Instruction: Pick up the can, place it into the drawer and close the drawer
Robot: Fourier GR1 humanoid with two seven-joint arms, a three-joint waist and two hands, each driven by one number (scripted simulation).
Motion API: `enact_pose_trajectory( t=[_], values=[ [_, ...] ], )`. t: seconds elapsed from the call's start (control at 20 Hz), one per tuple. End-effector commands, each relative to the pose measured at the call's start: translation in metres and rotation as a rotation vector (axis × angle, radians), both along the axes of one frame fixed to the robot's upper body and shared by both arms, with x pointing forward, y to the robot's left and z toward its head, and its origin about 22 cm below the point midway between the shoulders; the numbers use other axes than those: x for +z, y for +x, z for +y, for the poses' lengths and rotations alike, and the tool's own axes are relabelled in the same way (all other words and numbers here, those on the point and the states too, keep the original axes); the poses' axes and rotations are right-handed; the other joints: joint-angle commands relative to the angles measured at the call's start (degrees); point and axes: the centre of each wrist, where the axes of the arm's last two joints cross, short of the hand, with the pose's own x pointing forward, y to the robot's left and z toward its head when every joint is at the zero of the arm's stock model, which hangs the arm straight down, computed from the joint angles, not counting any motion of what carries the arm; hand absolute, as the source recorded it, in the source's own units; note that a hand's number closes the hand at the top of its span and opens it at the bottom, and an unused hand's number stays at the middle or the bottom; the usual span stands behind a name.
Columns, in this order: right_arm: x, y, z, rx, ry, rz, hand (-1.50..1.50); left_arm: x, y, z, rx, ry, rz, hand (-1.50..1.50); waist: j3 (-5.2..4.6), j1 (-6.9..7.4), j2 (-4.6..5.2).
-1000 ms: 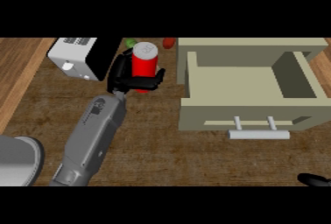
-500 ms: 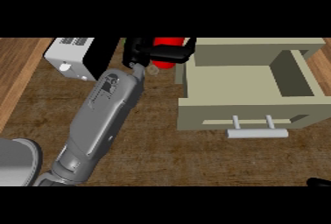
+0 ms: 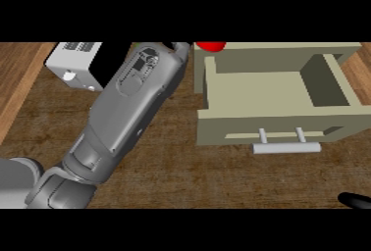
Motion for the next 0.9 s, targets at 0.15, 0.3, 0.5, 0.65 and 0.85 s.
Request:
enact_pose_trajectory(
  t=[0.15,0.3,0.5,0.65,0.85],
  values=[
    [-0.004,0.009,-0.004,0.009,0.001,-0.01,-1.5,0.033,0.007,-0.029,0.015,0.06,-0.006,1.5,0.05,-0.99,0.3],
    [0.009,0.015,-0.003,0.037,-0.013,-0.022,-1.5,0.035,0.009,-0.036,0.029,0.075,0.018,1.5,0.07,-2.22,0.61],
    [0.007,0.014,0.002,0.032,-0.005,-0.01,-1.5,0.034,0.009,-0.043,0.044,0.094,0.037,1.5,0.09,-2.71,0.6],
    [0.008,0.007,0.002,0.029,0.008,-0.012,-1.5,0.037,0.011,-0.045,0.051,0.118,0.02,1.5,0.1,-2.88,0.61],
    [0.009,0.007,0.013,0.058,-0.026,0.003,-1.5,0.03,0.015,-0.043,0.127,0.122,0.009,1.5,0.12,-3.35,0.88]
  ],
)
